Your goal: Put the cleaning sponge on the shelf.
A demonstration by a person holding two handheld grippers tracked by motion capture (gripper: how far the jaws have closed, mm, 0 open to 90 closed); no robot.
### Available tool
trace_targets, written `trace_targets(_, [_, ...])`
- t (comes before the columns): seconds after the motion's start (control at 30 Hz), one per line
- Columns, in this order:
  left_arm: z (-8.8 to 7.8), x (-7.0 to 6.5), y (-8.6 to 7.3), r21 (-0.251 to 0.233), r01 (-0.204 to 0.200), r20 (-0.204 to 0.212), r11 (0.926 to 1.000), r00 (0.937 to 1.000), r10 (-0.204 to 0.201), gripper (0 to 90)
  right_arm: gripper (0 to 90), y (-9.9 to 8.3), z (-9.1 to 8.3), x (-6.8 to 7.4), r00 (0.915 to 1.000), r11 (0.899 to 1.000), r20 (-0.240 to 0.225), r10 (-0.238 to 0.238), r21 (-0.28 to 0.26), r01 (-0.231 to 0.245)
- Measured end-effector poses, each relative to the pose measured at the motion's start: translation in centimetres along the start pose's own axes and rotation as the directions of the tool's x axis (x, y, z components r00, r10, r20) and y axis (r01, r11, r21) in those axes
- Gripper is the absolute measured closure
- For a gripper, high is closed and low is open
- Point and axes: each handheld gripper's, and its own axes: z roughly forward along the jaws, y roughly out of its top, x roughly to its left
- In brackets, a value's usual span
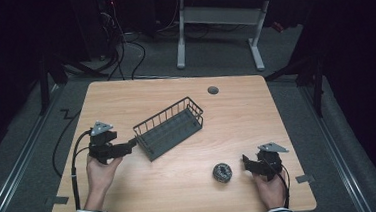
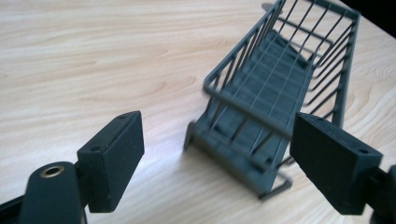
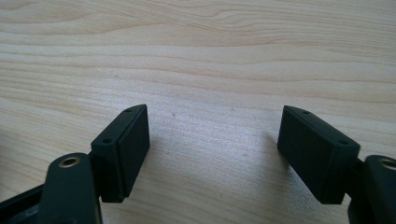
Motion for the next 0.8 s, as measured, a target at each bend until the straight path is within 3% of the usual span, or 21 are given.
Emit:
trace_targets(0.27, [-0.5, 1.7, -4.2, 0.053, -0.018, -0.050, 0.9984, 0.9985, 0.021, 20.1, 25.3, 0.0, 0.0, 0.0, 1.0000, 1.000, -0.001, 0.002, 0.001, -0.002])
trace_targets(0.33, [-0.3, 2.4, -5.8, 0.063, -0.008, -0.085, 0.9980, 0.9963, 0.013, 20.3, 24.9, 0.0, 0.0, -0.1, 0.9999, 1.000, -0.011, -0.005, 0.002, 0.005])
trace_targets(0.47, [0.0, 2.9, -7.4, 0.069, 0.014, -0.118, 0.9975, 0.9930, -0.006, 21.1, 24.8, 0.0, 0.0, -0.1, 0.9998, 1.000, -0.015, -0.012, 0.002, 0.012])
trace_targets(0.63, [0.7, 3.4, -8.8, 0.087, 0.030, -0.154, 0.9958, 0.9880, -0.016, 21.3, 24.1, -0.1, -0.1, -0.3, 0.9986, 0.999, -0.042, -0.034, 0.004, 0.034])
trace_targets(0.8, [1.1, 3.1, -9.1, 0.097, 0.003, -0.185, 0.9953, 0.9826, 0.015, 21.6, 25.4, -0.2, -0.4, -0.4, 0.9967, 0.999, -0.063, -0.051, 0.013, 0.052])
